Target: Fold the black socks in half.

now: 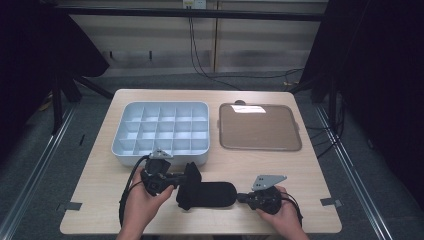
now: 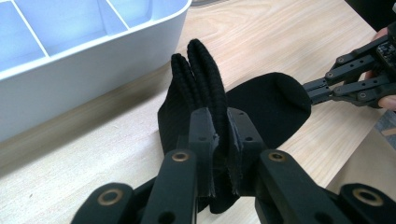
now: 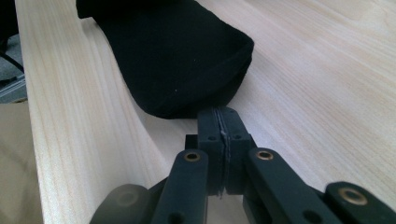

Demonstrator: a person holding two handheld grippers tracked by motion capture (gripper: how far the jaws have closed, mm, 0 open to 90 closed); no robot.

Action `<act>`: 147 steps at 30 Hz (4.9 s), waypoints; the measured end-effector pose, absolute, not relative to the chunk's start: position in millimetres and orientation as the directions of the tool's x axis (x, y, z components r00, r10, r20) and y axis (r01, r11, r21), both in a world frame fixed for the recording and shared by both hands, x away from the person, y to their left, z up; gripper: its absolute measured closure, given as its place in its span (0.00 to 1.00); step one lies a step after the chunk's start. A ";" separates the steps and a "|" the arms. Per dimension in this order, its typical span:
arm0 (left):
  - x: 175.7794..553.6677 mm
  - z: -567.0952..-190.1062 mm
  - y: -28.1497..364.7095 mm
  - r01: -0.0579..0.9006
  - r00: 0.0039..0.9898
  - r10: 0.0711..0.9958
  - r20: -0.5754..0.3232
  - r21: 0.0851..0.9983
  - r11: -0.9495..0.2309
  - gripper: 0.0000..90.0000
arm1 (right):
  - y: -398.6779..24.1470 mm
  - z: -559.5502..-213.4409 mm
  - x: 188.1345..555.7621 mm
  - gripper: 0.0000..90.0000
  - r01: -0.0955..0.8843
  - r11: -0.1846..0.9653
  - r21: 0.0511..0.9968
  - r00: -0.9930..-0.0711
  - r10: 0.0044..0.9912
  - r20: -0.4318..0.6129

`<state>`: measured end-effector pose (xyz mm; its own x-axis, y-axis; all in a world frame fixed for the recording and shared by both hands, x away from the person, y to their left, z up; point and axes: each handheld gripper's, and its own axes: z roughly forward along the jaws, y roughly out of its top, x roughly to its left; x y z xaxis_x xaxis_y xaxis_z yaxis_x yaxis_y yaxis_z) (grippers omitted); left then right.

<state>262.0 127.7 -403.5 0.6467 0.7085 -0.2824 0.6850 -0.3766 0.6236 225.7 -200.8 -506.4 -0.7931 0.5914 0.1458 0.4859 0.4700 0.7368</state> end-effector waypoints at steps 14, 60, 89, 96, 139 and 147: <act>263.5 -400.1 105.3 0.667 0.680 0.677 -0.281 0.620 -0.412 0.90 | -200.4 -507.0 225.7 0.99 0.480 0.470 0.741 -0.798 0.585 0.145; 258.9 -447.6 23.4 0.634 0.756 0.588 -0.286 0.541 -0.552 0.90 | -198.1 -507.0 225.1 0.99 0.476 0.473 0.742 -0.801 0.581 0.143; 251.8 -450.4 21.1 0.620 0.771 0.558 -0.307 0.560 -0.549 0.69 | -197.1 -507.5 225.2 0.99 0.473 0.470 0.745 -0.801 0.581 0.142; 257.8 -437.7 45.2 0.618 0.755 0.601 -0.260 0.589 -0.521 0.54 | -197.3 -507.4 225.0 0.99 0.474 0.470 0.744 -0.800 0.583 0.142; 268.1 -477.7 87.2 0.765 0.607 0.744 -0.279 0.461 -0.451 0.62 | -196.8 -507.1 224.6 0.99 0.474 0.472 0.743 -0.801 0.581 0.142; 268.9 -473.6 88.1 0.783 0.594 0.741 -0.313 0.438 -0.442 0.90 | -196.5 -506.9 224.5 0.99 0.474 0.474 0.742 -0.802 0.580 0.141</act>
